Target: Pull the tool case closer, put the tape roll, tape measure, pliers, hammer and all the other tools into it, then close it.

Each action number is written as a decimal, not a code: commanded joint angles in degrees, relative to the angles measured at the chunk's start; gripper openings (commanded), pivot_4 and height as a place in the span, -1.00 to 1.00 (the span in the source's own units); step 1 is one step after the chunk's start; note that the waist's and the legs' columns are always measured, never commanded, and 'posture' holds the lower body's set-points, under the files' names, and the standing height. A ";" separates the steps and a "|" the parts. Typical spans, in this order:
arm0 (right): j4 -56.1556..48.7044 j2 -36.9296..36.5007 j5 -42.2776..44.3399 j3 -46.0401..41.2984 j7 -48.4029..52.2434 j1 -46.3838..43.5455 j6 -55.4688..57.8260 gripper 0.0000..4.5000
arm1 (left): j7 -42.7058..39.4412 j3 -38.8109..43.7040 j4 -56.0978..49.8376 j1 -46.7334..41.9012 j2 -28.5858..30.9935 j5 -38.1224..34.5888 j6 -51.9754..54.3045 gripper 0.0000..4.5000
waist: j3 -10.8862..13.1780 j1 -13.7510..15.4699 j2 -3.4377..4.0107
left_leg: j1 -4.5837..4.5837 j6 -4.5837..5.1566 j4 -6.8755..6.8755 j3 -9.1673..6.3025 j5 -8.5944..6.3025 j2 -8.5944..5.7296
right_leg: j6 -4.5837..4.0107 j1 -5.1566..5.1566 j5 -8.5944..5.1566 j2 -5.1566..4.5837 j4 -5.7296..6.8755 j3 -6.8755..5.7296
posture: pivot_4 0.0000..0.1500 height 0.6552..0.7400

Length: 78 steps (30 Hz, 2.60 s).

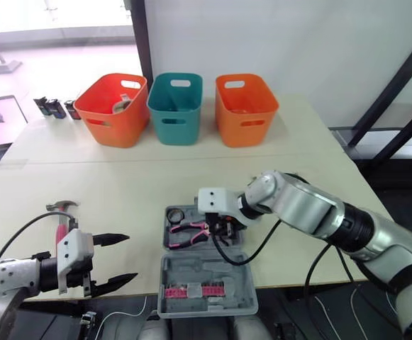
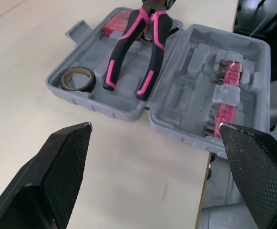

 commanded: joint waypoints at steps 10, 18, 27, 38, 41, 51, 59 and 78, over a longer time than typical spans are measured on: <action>5.73 6.41 -5.16 0.55 -1.37 2.25 -2.68 -0.56 | 1.26 0.50 -1.42 -1.34 0.08 -0.27 -0.04 1.00 | 0.00 -0.09 0.00 | -0.02 0.00 0.24 -0.02 0.00 0.00 | 0.02 0.03 0.02 0.01 0.14 0.00 | 1.00 1.00; 8.77 7.61 -8.08 0.58 -2.14 7.18 -5.69 -0.56 | 1.25 0.04 -0.83 -2.51 0.18 0.10 0.03 1.00 | -0.01 -0.11 -0.01 | 0.03 0.00 0.41 -0.04 0.00 0.00 | 0.01 0.05 0.01 0.04 0.37 0.01 | 1.00 1.00; 11.45 11.88 -7.93 -6.23 -4.23 11.03 -6.56 0.84 | 1.16 -0.80 0.34 -3.82 -0.05 0.89 -0.37 1.00 | -0.04 0.03 -0.04 | 0.07 0.00 0.42 -0.06 0.00 0.01 | 0.03 0.09 0.01 0.06 0.44 0.01 | 1.00 1.00; 14.27 18.60 -6.12 -16.28 -8.70 14.30 -9.56 0.58 | 0.93 -1.40 1.99 -5.78 -0.06 1.62 -0.87 1.00 | -0.04 0.02 -0.04 | 0.06 0.00 0.44 -0.09 0.00 0.01 | 0.18 0.11 0.08 0.08 0.48 0.00 | 1.00 1.00; 14.68 19.65 -6.09 -16.73 -9.70 15.50 -10.02 -0.11 | 0.95 -1.57 2.03 -6.11 -0.11 1.65 -0.82 1.00 | -0.04 0.03 -0.04 | 0.06 0.00 0.45 -0.09 0.00 0.01 | 0.18 0.11 0.08 0.08 0.48 0.00 | 1.00 1.00; 12.29 22.11 -4.36 -20.79 -11.43 23.85 -19.46 -0.99 | 0.81 -1.48 2.01 -5.74 0.13 1.73 -0.89 1.00 | -0.04 0.04 -0.05 | 0.06 0.00 0.45 -0.10 0.00 0.01 | 0.19 0.12 0.08 0.09 0.49 0.00 | 1.00 1.00; 10.14 20.48 -6.31 -19.36 -10.69 30.36 -24.80 -0.99 | 0.85 -1.42 2.21 -5.96 0.23 1.72 -0.75 1.00 | -0.04 0.02 -0.05 | 0.06 0.00 0.47 -0.11 0.00 0.01 | 0.08 0.13 0.02 0.09 0.49 0.01 | 1.00 1.00; 19.31 16.25 -18.11 -9.62 -12.23 34.38 -19.20 -0.99 | 0.88 -1.34 1.64 -6.01 0.47 1.52 -0.04 1.00 | -0.26 0.13 -0.16 | 0.76 -0.02 0.39 -0.11 -0.01 0.01 | 0.05 0.85 -0.08 0.08 0.40 0.01 | 1.00 1.00</action>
